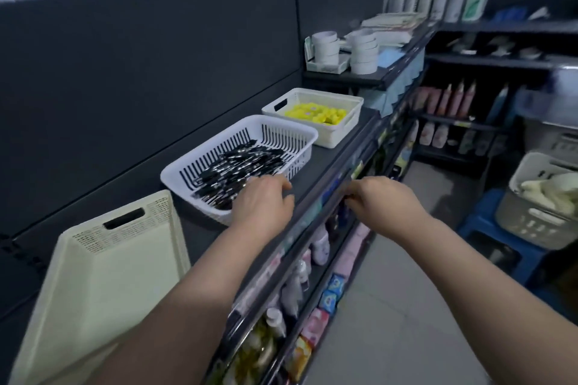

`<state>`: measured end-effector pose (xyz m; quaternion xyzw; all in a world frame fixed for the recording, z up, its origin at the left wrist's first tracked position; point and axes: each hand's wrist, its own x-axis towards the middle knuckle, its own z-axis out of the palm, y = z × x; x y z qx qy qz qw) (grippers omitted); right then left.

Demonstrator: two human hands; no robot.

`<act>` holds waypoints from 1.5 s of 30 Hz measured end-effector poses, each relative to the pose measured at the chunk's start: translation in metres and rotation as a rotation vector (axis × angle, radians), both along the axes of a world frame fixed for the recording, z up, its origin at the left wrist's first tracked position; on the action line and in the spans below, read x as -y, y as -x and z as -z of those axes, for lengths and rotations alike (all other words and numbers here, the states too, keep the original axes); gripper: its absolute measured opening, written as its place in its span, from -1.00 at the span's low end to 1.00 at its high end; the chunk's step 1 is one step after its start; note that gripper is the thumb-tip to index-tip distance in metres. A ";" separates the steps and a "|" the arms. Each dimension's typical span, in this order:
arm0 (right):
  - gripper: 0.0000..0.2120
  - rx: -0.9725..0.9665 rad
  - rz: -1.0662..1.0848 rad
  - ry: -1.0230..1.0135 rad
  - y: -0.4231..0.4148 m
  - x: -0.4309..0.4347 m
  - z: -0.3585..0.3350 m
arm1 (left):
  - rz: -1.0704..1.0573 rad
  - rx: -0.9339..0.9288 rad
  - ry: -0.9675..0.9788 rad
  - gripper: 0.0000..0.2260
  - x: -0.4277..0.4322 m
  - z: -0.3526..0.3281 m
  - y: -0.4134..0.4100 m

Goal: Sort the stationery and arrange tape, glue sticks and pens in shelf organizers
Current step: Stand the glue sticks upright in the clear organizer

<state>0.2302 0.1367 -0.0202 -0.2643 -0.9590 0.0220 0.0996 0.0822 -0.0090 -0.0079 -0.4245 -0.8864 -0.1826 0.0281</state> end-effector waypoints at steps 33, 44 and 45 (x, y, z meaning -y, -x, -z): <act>-0.36 0.076 -0.167 0.250 0.266 -0.367 0.023 | -0.706 0.535 -0.290 -0.43 -0.341 0.018 0.199; -0.57 0.012 -0.299 0.543 0.258 -0.417 0.033 | -0.770 0.569 -0.535 -0.63 -0.356 0.032 0.188; -0.59 0.001 -0.339 0.592 0.258 -0.422 0.034 | -0.792 0.606 -0.539 -0.65 -0.356 0.034 0.182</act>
